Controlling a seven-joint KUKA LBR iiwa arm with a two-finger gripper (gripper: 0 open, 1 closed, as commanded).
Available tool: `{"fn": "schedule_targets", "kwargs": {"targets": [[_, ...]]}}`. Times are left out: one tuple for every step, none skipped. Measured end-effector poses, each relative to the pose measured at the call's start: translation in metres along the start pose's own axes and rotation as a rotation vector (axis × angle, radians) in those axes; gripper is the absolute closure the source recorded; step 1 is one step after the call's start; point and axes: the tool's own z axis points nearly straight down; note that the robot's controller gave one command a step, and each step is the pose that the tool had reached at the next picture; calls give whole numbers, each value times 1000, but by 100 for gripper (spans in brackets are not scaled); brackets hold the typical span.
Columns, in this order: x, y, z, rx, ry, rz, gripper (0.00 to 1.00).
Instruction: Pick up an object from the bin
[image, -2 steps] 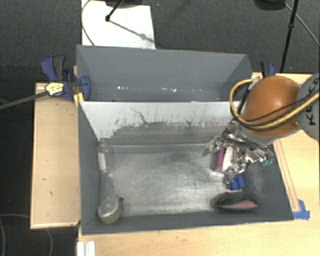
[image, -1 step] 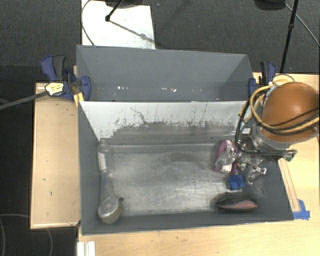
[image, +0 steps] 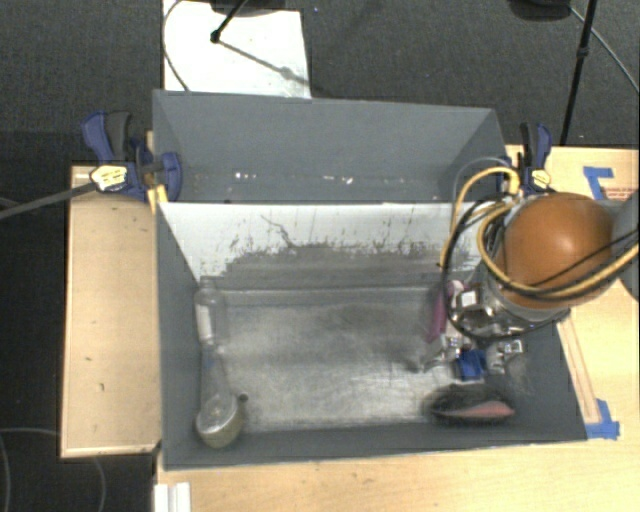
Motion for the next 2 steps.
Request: {"fn": "schedule_targets", "kwargs": {"targets": [[5, -2, -2, 4, 7, 9, 100], [15, -8, -149, 11, -8, 10, 100]]}}
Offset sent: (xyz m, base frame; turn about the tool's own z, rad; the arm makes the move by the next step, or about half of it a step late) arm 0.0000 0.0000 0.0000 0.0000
